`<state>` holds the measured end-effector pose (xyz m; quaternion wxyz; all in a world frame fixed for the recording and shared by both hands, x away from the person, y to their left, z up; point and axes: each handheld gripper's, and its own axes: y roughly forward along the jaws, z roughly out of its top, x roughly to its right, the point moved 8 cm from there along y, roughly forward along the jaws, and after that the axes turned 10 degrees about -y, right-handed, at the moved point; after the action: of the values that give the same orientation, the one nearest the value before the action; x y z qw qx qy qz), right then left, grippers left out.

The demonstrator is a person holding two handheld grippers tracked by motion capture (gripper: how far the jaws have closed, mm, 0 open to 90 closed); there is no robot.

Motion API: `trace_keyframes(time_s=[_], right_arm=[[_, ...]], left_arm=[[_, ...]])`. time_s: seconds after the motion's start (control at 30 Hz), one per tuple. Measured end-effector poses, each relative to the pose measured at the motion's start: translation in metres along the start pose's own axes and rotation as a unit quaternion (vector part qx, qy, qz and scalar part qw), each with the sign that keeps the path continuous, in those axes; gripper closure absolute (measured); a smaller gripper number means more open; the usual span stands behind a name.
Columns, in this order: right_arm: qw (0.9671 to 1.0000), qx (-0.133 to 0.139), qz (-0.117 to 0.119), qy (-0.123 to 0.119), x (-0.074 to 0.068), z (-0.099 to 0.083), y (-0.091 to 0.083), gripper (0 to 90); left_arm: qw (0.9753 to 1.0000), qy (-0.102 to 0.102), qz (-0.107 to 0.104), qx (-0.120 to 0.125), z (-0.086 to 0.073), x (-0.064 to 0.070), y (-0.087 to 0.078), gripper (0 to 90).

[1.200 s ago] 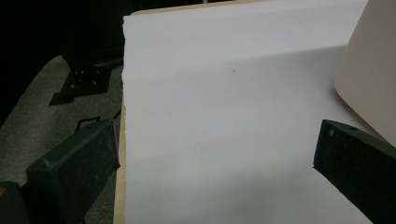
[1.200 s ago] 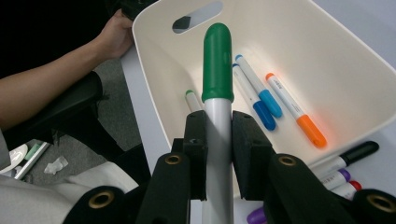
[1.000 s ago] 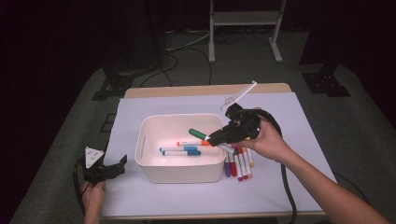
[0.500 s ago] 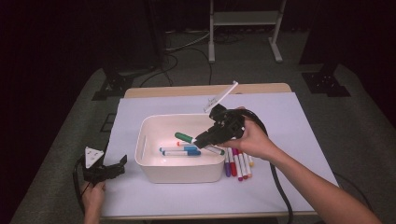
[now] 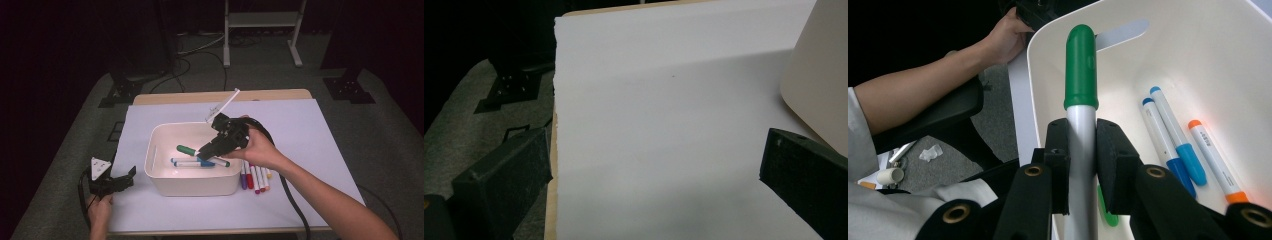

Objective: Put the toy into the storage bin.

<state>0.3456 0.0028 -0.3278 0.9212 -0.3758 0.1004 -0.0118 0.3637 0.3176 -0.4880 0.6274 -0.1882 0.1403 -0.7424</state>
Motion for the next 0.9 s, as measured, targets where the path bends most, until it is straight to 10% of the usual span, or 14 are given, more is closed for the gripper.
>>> trace_keyframes(time_s=[0.9], right_arm=[[0.9987, -0.027, 0.040, -0.012, 0.005, 0.008, 0.047, 75.8]], left_arm=[[1.0000, -0.002, -0.003, 0.001, 0.000, 0.000, 0.000, 0.0]])
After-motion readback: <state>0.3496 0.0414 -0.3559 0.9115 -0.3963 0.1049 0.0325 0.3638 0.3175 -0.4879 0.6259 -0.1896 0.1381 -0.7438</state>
